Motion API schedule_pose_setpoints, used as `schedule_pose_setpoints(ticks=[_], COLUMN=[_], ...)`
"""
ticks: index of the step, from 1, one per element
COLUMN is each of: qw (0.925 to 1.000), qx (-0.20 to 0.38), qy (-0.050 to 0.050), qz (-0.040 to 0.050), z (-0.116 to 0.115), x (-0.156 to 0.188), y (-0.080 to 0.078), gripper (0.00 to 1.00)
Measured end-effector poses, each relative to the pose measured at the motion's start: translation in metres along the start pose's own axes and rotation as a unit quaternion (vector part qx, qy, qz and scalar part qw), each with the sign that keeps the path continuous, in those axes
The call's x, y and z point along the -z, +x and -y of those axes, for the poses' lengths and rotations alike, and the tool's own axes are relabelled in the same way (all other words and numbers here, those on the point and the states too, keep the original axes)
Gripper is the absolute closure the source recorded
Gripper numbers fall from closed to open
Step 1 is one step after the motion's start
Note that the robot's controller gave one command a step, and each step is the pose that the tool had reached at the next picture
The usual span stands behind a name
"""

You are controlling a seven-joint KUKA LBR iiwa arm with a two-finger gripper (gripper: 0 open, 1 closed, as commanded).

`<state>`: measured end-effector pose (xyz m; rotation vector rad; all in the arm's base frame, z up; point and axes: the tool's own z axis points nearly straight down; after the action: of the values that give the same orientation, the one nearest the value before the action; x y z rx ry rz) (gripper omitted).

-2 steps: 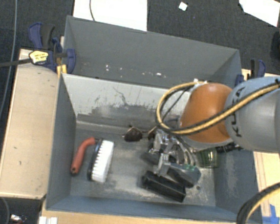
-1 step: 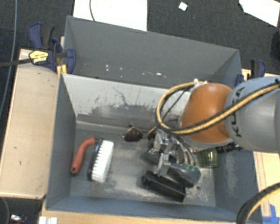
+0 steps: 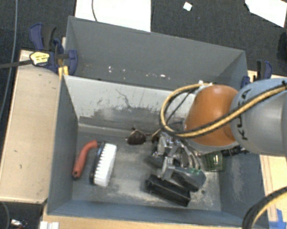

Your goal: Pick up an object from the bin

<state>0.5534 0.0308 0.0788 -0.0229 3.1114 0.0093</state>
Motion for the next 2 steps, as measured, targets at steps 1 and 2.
schedule_pose_setpoints(ticks=[1, 2], qw=[0.9308, 0.9312], qx=[0.365, 0.365], qy=[-0.004, -0.004], qz=[0.0035, 0.0034], z=[0.0278, 0.0278], x=[0.0000, 0.0000], y=[-0.0073, -0.0073], gripper=[1.00, 1.00])
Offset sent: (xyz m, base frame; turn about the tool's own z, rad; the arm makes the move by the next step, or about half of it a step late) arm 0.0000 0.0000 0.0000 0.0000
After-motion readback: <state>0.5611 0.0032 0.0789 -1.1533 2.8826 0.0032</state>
